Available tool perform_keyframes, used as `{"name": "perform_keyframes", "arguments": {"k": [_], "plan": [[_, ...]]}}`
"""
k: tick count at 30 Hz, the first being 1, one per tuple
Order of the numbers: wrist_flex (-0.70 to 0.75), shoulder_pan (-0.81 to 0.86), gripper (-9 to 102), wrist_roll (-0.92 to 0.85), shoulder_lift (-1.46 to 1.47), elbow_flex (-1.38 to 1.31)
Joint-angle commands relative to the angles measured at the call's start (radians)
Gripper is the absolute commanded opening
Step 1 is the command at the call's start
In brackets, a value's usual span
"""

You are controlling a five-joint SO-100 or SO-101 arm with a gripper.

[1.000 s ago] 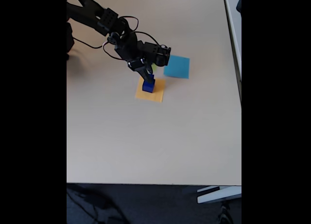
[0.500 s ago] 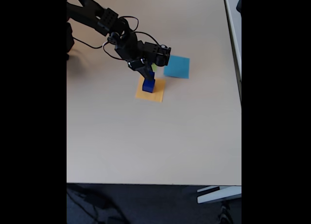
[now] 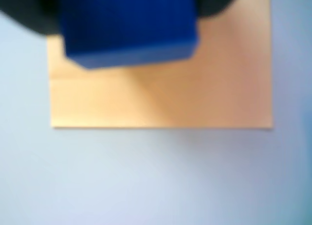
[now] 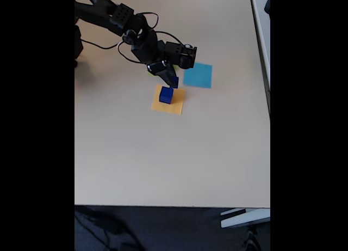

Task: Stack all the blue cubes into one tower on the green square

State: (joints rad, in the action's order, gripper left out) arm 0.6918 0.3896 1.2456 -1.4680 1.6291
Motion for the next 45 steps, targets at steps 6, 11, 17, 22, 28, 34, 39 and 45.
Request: {"name": "perform_keyframes", "arguments": {"k": [6, 11, 17, 22, 28, 34, 39, 45], "plan": [[0.092, -0.061, 6, 0.072, 0.026, -0.249], [0.094, -0.097, 7, 0.120, 0.078, -0.334], [0.077, -0.138, 6, 0.187, 0.126, -0.376], [0.041, -0.149, 6, 0.170, 0.198, -0.451], [0.021, -0.160, 6, 0.166, 0.273, -0.520], [0.017, -0.170, 6, 0.163, 0.341, -0.578], [-0.003, -0.189, 6, 0.181, 0.374, -0.578], [-0.017, -0.218, 6, 0.210, 0.413, -0.584]]}}
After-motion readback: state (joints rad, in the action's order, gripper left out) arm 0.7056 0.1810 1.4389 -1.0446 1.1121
